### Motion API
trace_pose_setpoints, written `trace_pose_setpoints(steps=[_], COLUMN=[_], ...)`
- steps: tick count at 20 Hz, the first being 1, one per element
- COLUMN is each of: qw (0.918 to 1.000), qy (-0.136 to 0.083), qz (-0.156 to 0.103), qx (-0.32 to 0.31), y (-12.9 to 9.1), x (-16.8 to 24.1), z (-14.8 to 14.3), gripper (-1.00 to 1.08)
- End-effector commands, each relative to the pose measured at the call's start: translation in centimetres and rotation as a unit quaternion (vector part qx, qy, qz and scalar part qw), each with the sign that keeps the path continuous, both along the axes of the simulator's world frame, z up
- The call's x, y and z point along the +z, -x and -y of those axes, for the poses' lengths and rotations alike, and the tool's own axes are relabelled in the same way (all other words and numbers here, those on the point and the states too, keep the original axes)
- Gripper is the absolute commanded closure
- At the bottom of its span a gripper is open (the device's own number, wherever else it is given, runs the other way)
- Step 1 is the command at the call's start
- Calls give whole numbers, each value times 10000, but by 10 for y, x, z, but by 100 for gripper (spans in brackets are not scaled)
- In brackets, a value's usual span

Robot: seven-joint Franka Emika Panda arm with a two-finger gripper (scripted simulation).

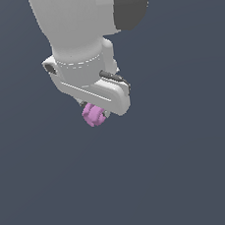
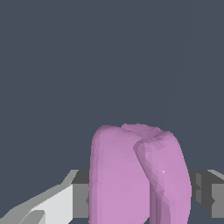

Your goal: Pick up the object and move it to a goal position.

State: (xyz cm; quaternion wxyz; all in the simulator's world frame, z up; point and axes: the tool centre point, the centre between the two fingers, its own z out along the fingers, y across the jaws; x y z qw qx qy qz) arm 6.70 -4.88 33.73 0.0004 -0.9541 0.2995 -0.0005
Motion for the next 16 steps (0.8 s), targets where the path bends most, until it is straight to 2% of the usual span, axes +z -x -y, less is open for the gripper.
trace_pose_setpoints(steps=[1,8,16], qw=[10000,10000,10000], qy=[1,3,3], qz=[-7,-6,-6], qx=[2,5,5], y=[3,5,5], x=[23,64,77], z=[5,14,18], gripper=[108,108,108])
